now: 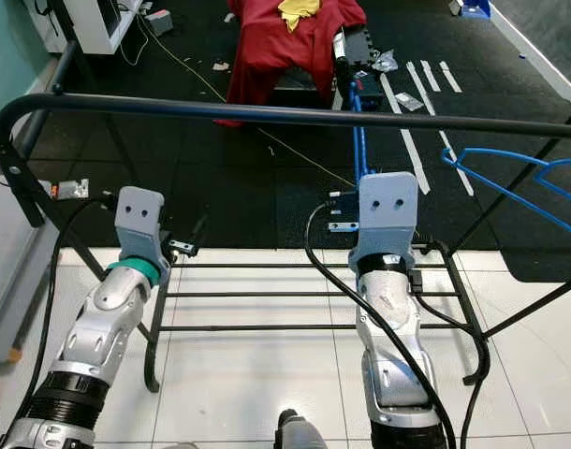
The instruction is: Hang hanger
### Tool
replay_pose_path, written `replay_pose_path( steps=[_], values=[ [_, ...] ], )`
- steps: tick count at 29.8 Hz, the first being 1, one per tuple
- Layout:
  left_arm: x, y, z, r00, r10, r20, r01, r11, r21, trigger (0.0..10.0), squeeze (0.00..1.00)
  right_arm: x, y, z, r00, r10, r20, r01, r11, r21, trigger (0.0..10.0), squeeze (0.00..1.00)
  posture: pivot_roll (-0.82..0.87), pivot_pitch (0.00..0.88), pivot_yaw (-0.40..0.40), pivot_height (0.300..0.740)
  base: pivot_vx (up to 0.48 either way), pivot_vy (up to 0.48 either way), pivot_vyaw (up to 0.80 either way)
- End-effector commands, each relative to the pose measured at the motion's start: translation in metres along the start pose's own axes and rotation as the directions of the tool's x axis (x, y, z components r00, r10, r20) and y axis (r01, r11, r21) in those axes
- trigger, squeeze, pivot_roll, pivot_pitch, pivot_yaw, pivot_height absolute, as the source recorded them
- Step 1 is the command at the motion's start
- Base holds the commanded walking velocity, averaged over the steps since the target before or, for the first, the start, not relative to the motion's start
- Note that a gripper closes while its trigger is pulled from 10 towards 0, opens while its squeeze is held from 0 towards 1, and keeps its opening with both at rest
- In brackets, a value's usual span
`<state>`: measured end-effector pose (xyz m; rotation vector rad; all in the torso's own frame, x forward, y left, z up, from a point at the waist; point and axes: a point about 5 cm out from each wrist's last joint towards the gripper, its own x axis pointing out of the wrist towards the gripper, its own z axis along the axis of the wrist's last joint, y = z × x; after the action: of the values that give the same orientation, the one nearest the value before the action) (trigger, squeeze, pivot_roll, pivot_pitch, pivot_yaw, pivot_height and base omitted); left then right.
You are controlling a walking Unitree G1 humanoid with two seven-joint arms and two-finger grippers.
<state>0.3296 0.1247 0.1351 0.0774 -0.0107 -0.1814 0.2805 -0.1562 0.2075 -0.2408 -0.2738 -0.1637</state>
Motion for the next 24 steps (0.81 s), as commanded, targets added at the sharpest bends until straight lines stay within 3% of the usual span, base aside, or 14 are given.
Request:
replay_pose_path(
  steps=[1,9,14,20,22,24],
  values=[
    [-0.003,-0.001,-0.005,1.0,-0.005,-0.011,0.005,1.0,0.001,10.0,0.0,-0.001,0.0,0.012,0.997,-0.004,0.08,0.005,1.0,-0.017,10.0,0.0,-0.11,0.096,0.045,0.74,0.0,0.0,0.0],
    [-0.005,-0.001,-0.006,1.0,0.0,-0.006,0.0,1.0,-0.01,10.0,0.0,-0.005,0.001,0.027,0.976,-0.001,0.218,0.008,0.999,-0.032,10.0,0.0,-0.11,0.093,0.046,0.74,0.0,0.0,0.0],
    [-0.005,-0.001,-0.006,1.0,0.001,-0.004,-0.002,1.0,-0.011,10.0,0.0,-0.004,0.0,0.029,0.974,-0.005,0.226,0.013,0.999,-0.033,10.0,0.0,-0.11,0.091,0.048,0.74,0.0,0.0,0.0],
    [-0.003,0.001,-0.004,1.0,-0.004,0.006,0.004,1.0,-0.011,10.0,0.0,0.02,-0.003,0.027,0.981,-0.011,0.195,0.009,1.0,0.012,10.0,0.0,-0.11,0.085,0.049,0.74,0.0,0.0,0.0],
    [-0.003,0.001,-0.004,1.0,-0.004,0.006,0.004,1.0,-0.011,10.0,0.0,0.02,-0.003,0.027,0.981,-0.011,0.195,0.009,1.0,0.012,10.0,0.0,-0.11,0.085,0.049,0.74,0.0,0.0,0.0],
    [-0.004,0.001,-0.003,1.0,-0.004,0.015,0.004,1.0,-0.008,10.0,0.0,0.033,-0.008,0.027,0.98,-0.014,0.2,0.012,1.0,0.01,10.0,0.0,-0.11,0.082,0.042,0.74,0.0,0.0,0.0]
  ],
)
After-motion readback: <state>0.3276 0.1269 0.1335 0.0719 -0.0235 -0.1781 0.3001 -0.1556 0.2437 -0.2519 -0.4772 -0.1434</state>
